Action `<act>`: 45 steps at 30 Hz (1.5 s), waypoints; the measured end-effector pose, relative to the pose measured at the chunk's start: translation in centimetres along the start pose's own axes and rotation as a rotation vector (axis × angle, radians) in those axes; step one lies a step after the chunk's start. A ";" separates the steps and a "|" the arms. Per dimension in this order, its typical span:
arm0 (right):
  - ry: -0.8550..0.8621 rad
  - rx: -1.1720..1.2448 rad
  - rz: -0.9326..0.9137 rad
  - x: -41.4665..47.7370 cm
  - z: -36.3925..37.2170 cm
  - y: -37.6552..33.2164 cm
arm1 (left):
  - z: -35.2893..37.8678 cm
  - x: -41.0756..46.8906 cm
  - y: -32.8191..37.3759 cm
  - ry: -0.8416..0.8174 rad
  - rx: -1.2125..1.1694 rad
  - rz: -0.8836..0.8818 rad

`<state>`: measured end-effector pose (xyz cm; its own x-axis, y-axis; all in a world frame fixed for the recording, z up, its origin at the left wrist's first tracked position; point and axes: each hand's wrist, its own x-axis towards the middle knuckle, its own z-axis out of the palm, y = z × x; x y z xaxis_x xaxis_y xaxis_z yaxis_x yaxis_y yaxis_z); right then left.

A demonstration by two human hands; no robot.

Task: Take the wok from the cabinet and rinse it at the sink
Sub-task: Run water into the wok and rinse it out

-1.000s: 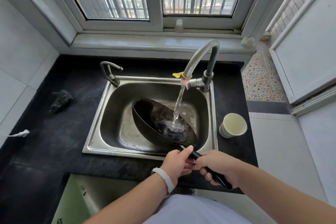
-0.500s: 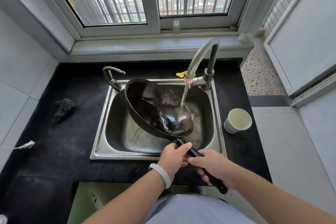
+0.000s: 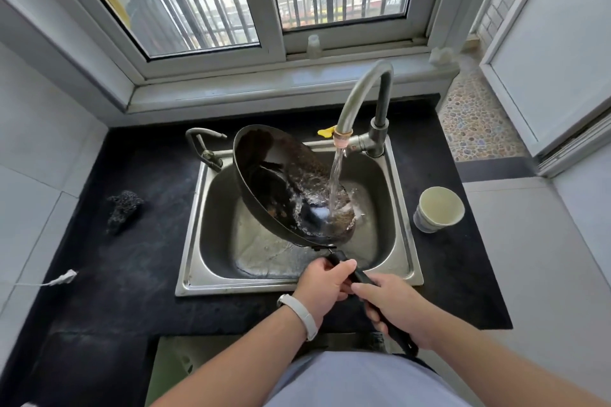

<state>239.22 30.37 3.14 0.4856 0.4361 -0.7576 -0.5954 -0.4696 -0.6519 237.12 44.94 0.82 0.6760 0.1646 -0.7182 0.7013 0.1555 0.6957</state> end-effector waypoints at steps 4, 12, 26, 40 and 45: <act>-0.010 0.029 -0.015 0.1 -0.2 0.4 | 0.1 0.1 0.0 0.013 0.035 0.003; -0.028 -0.016 -0.058 -0.1 -1.2 0.4 | 0.8 0.5 0.1 0.007 0.032 0.005; 0.086 -0.413 -0.104 0.1 -3.4 0.4 | 2.4 0.8 -0.3 -0.123 -0.181 -0.111; 0.238 -0.759 -0.200 1.6 -2.6 0.2 | 1.4 1.4 -0.4 -0.116 -0.184 -0.042; 0.313 -0.814 -0.220 1.4 -2.7 -0.4 | 1.3 1.9 0.1 -0.164 -0.230 0.056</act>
<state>241.85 29.09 2.21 0.7581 0.4072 -0.5094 0.1119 -0.8508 -0.5135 238.76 43.98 -0.50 0.7527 0.0228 -0.6580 0.6050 0.3703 0.7049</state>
